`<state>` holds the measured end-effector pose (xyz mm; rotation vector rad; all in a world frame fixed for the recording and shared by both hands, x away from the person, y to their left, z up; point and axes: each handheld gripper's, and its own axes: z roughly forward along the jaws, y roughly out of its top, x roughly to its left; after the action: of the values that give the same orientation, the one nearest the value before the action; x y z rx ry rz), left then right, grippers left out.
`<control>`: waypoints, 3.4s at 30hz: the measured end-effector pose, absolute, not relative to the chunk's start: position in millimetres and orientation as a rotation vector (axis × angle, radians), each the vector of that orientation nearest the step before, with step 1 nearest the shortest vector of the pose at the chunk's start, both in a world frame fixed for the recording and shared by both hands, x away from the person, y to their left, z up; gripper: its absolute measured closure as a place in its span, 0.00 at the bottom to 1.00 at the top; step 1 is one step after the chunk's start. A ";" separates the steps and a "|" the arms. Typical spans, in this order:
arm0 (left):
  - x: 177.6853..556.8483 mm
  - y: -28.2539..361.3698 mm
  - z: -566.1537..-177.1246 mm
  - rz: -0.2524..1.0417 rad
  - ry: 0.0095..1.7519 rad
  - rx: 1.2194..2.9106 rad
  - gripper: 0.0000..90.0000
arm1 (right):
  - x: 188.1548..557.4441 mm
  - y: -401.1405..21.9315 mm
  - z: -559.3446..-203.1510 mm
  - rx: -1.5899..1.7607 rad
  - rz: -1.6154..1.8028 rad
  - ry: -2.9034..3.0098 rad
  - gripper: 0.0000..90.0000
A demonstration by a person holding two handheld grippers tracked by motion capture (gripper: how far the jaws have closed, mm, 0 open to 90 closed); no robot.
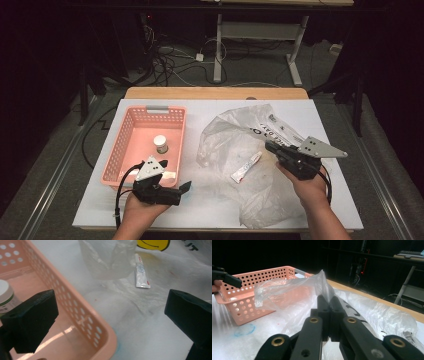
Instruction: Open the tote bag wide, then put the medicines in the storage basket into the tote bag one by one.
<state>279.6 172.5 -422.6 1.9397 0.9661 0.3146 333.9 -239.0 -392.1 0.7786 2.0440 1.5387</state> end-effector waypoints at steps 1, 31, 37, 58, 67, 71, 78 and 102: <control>280.3 174.9 -422.6 0.313 0.975 1.936 0.00 | 334.2 -239.0 -392.5 0.779 1.539 2.045 1.00; 293.0 239.3 -422.6 0.422 1.164 1.861 0.00 | 334.5 -240.4 -393.0 0.777 1.536 2.047 1.00; 293.1 238.8 -420.5 0.439 1.157 1.841 0.00 | 334.1 -240.5 -392.9 0.777 1.535 2.047 1.00; 323.6 220.1 -397.4 0.426 1.119 1.819 0.00 | 333.8 -241.5 -390.0 0.772 1.534 2.039 1.00; 357.8 217.4 -390.6 0.437 1.131 1.868 0.00 | 336.2 -244.1 -390.4 0.799 1.535 2.030 1.00; 377.9 221.7 -398.2 0.420 1.178 1.879 0.00 | 337.5 -244.4 -391.6 0.796 1.526 2.037 1.00; 402.6 221.7 -412.1 0.375 1.227 1.907 0.02 | 336.7 -244.0 -393.7 0.795 1.525 2.044 1.00; 432.3 216.7 -441.0 0.216 1.395 2.119 0.27 | 338.0 -238.1 -396.4 0.782 1.532 2.068 1.00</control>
<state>432.3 216.7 -441.0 2.1193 1.3948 0.2162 338.0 -238.1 -396.4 0.7819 2.0679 1.5322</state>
